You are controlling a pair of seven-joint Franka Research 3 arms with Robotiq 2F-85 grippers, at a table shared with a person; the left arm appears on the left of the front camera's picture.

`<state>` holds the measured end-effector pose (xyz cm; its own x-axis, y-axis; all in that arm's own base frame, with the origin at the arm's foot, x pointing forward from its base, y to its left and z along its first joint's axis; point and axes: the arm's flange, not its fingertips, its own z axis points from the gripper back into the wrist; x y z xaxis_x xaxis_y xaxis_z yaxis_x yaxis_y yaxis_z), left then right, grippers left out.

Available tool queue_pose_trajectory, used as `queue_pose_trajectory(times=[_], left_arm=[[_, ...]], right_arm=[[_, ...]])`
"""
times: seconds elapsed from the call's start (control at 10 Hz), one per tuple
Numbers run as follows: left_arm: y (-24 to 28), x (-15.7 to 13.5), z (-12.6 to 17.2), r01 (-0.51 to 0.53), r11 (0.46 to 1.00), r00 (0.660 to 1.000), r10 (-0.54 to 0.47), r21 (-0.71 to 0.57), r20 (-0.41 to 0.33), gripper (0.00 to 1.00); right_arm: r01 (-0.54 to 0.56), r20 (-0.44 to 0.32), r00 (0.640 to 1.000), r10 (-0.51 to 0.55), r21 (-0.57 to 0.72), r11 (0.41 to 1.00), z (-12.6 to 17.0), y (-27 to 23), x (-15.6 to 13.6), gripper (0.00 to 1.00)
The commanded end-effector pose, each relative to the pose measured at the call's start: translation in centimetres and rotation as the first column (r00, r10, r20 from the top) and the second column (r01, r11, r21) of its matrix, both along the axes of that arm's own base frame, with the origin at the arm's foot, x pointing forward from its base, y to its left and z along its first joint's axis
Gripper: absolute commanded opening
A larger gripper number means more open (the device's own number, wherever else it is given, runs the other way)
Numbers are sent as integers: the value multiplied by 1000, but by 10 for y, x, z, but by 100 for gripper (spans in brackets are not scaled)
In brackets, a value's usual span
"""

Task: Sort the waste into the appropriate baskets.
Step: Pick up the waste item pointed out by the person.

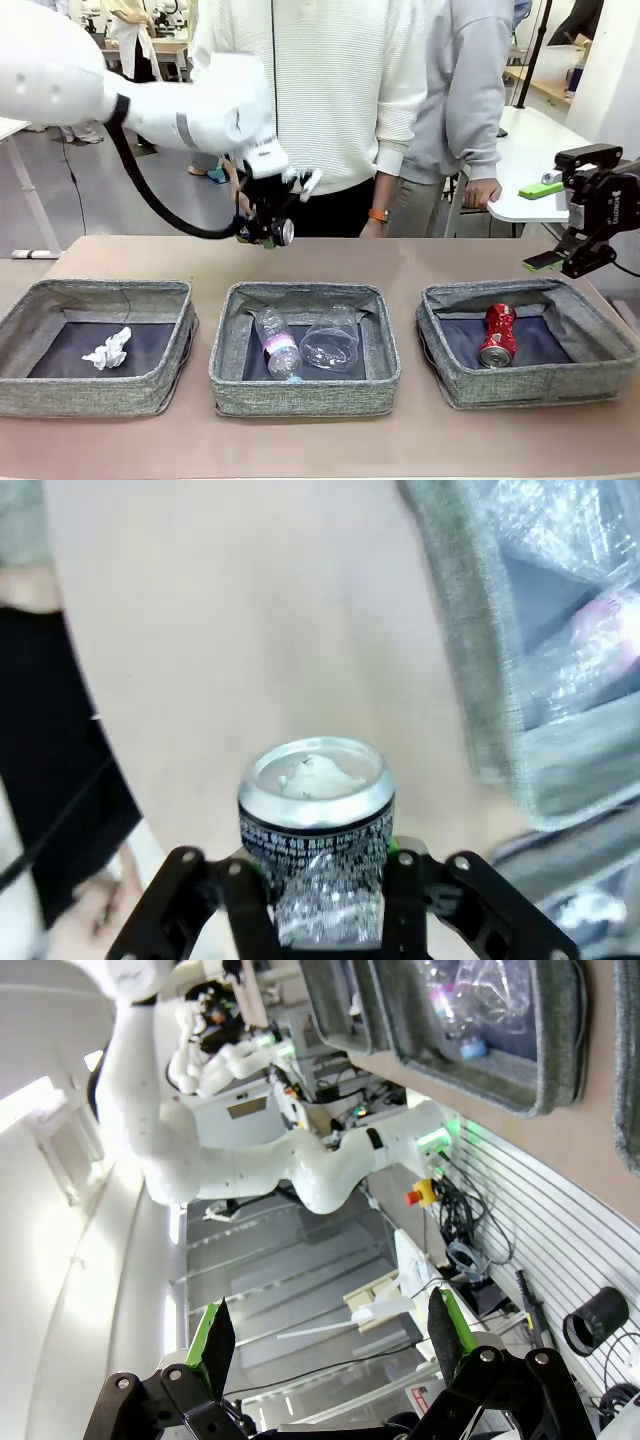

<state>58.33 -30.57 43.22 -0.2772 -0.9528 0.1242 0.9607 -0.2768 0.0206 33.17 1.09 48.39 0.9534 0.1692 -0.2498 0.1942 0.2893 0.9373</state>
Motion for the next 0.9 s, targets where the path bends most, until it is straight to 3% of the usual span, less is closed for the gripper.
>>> queue_pose_trajectory(times=[0.0,0.1,0.2,0.3,0.4,0.5,0.6,0.7,0.8], left_arm=[[7,-48,44,-263,964,964,259,-48,-62,0],[5,-67,57,-454,886,891,449,-95,-62,0],[6,-84,66,-603,785,797,584,-143,-152,0],[10,-95,74,-679,716,728,629,-162,-273,0],[15,-101,81,-810,554,585,736,-193,-340,0],[20,-107,82,-883,435,470,823,-179,-318,0],[21,-114,82,-898,410,440,830,-160,-344,0],[27,-118,84,-942,308,336,861,-134,-381,0],[31,-121,83,-963,257,269,880,-82,-392,0]], right_arm=[[5,0,1000,-5,23,1000,3,2,0,100],[5,0,1000,-5,23,1000,3,2,0,100],[5,0,1000,-5,23,1000,3,2,0,100],[5,0,1000,-5,23,1000,3,2,0,100],[5,0,1000,-5,23,1000,3,2,0,100],[5,0,1000,-5,23,1000,3,2,0,100],[5,0,1000,-5,23,1000,3,2,0,100],[5,0,1000,-5,23,1000,3,2,0,100],[5,0,1000,-5,23,1000,3,2,0,100]])
